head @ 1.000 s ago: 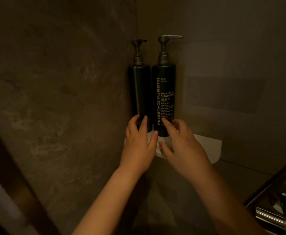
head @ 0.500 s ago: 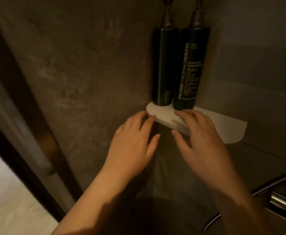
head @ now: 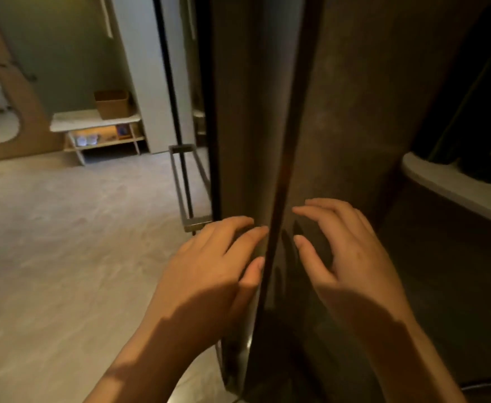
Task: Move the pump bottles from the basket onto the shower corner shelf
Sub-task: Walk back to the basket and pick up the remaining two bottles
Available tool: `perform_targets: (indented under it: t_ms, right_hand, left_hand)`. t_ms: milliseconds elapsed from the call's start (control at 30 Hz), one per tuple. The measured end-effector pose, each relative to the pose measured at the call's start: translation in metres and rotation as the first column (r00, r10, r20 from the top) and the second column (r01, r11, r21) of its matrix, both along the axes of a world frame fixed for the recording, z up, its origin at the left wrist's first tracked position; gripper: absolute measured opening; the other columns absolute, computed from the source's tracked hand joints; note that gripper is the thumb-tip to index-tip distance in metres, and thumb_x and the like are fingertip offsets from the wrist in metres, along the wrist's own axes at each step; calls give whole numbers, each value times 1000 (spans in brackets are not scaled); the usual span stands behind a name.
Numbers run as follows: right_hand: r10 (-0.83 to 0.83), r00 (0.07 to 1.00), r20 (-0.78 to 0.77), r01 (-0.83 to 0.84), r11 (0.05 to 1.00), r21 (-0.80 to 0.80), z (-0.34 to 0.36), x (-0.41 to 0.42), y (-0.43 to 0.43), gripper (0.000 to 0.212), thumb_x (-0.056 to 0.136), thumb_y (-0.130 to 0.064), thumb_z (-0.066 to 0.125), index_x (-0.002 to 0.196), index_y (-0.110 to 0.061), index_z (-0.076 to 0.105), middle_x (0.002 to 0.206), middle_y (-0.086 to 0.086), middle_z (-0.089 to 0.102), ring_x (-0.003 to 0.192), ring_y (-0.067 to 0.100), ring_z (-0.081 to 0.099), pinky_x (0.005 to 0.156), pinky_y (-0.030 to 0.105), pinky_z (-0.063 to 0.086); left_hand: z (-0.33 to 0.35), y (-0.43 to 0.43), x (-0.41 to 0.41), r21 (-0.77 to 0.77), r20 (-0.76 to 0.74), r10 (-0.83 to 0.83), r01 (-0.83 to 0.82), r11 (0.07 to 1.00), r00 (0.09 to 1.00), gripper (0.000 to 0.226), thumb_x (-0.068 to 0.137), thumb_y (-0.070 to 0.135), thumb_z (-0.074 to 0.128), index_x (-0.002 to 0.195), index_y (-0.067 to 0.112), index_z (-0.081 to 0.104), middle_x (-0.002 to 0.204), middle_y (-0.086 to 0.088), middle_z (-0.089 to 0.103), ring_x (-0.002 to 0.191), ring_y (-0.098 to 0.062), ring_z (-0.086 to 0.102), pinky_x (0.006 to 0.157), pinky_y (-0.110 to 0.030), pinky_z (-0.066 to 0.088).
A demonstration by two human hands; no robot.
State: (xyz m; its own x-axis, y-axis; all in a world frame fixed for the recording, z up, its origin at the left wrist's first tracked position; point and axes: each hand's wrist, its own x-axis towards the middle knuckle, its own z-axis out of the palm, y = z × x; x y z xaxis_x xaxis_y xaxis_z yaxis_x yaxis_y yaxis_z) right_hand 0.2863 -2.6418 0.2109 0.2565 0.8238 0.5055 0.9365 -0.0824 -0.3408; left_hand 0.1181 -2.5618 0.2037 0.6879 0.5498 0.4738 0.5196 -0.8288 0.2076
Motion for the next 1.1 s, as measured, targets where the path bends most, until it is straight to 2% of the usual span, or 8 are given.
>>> perform_targets:
  t_ms: [67,167,400,533,767,867,1000,1100]
  right_hand:
    - [71,997,-36,-71,997,15,-1,-35,8,34,89,-40,43,121,-33,53,122,-15,50,112,-4,41,88,11,32]
    - [171,985,-16,-172,985,-9,-7,-90,25,37,91,-33,46,123,-19,57,121,-3,57,113,9,51,93,18,37]
    - [301,951,-66,-306,949,-79,-24,-192,71,39,90,-26,57,127,-11,55,125,6,57,118,20,52,93,27,39]
    - [357,927,-112,-369,922,-120,-35,-235,97,41,90,-30,55,128,-16,53,128,1,55,119,16,50,93,22,35]
    - [416,893,-174,-438,890,-122,-55,-261,159,45,88,-35,54,131,-21,50,133,-4,50,118,-1,35,96,18,29]
    - [442,882,-164,-467,867,-175,-67,-262,202,45,89,-37,52,133,-25,45,137,-5,44,124,5,36,98,20,28]
    - [453,878,-156,-479,840,-256,-80,-255,277,48,92,-37,50,137,-24,40,141,-3,37,130,15,32,102,27,30]
    - [432,885,-171,-464,841,-278,-77,-243,336,50,91,-37,51,137,-22,39,142,0,37,129,18,33,105,34,33]
  left_hand:
    - [-3,7,-38,-7,-28,76,-76,997,997,43,91,35,39,126,17,56,122,-4,58,108,-19,54,81,-31,47]
    - [-8,22,-97,-39,-74,219,-223,974,973,45,91,36,38,128,15,55,124,-7,57,109,-24,55,80,-37,50]
    - [-27,48,-219,-60,-141,475,-486,872,869,44,92,34,39,126,10,56,118,-11,59,102,-30,58,79,-40,48]
    - [-39,59,-268,-85,-131,565,-577,812,815,40,93,32,43,124,11,58,115,-10,61,99,-29,59,80,-39,46]
    - [-54,95,-295,-134,-64,650,-652,746,757,45,89,29,54,131,13,50,118,-9,61,96,-24,61,77,-39,50]
    - [-61,125,-297,-126,-68,671,-674,728,738,44,89,30,53,130,13,51,118,-9,60,98,-25,60,79,-39,51]
    - [-67,181,-290,-102,-150,709,-724,682,689,42,91,32,51,128,14,53,121,-8,59,102,-26,59,84,-38,48]
    - [-58,233,-277,-70,-156,704,-719,692,693,40,91,33,51,127,15,54,125,-8,58,109,-25,56,89,-37,44]
